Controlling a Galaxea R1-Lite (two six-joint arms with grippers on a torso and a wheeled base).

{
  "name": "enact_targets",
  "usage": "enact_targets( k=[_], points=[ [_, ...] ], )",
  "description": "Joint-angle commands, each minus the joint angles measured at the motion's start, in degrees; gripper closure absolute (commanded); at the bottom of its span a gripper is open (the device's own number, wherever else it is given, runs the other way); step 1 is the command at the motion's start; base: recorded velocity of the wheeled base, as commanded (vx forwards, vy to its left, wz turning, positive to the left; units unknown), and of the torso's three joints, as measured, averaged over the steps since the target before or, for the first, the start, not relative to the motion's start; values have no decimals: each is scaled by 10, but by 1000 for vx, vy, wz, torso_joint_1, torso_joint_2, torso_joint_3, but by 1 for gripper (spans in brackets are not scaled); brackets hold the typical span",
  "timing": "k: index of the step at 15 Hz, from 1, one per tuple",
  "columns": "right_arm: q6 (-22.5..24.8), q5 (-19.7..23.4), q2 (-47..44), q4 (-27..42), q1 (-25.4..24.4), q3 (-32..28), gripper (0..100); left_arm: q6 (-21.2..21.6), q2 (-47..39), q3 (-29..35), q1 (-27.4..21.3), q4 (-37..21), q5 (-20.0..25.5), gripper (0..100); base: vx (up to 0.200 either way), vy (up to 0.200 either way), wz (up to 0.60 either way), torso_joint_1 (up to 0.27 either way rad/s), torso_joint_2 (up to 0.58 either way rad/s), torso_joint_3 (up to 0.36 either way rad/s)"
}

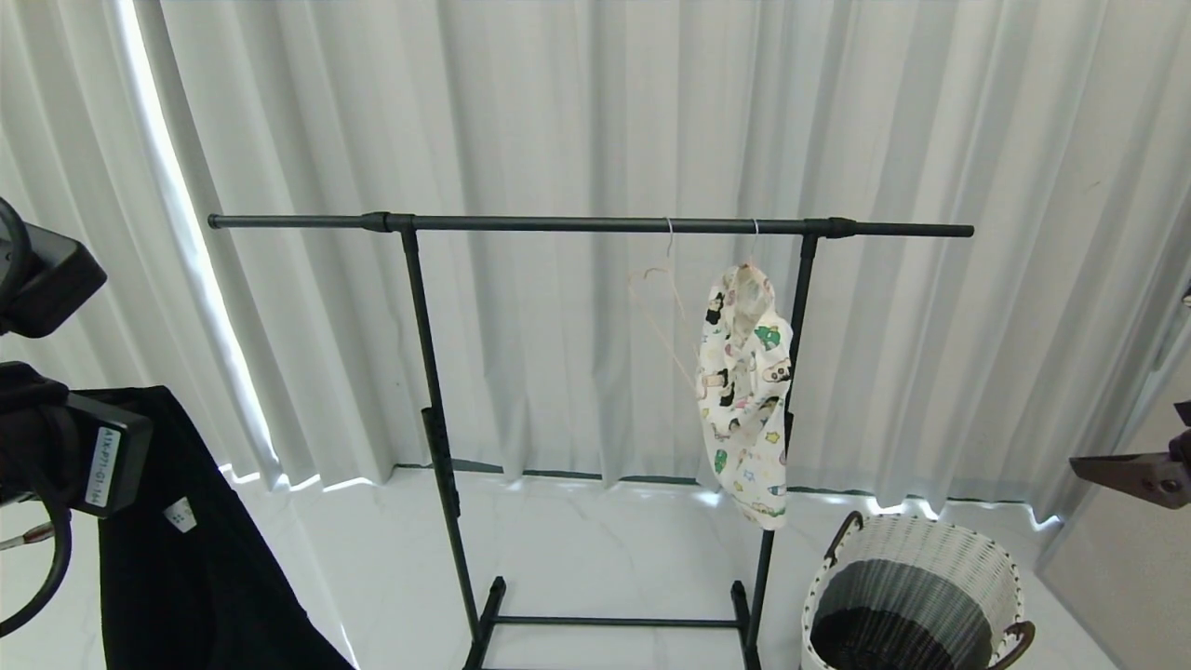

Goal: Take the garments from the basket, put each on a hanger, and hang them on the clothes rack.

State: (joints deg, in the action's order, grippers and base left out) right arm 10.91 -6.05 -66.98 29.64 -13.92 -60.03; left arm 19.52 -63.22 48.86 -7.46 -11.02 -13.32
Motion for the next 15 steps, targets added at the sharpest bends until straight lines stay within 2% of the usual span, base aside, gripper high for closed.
enact_targets(
  k=[1,4,7,12,13,15],
  points=[
    [0,0,-2,0,0,0,0,0,-1,-3,0,0,0,100,0,0,0,242,-530,-286],
    [0,0,-2,0,0,0,0,1,0,-6,0,0,-1,100,0,0,0,258,-546,-295],
    [0,0,-2,0,-1,0,0,1,0,-5,0,0,-1,100,0,200,0,225,-476,-253],
    [0,0,-2,-12,-1,2,0,1,4,-6,0,0,-1,100,0,200,0,40,-84,-41],
    [-1,2,-3,-28,-1,9,0,0,4,-7,0,0,-1,100,0,200,0,12,-7,7],
    [-5,20,-4,-78,0,32,0,-1,11,-8,-11,0,0,100,0,0,0,0,0,0]
  ],
)
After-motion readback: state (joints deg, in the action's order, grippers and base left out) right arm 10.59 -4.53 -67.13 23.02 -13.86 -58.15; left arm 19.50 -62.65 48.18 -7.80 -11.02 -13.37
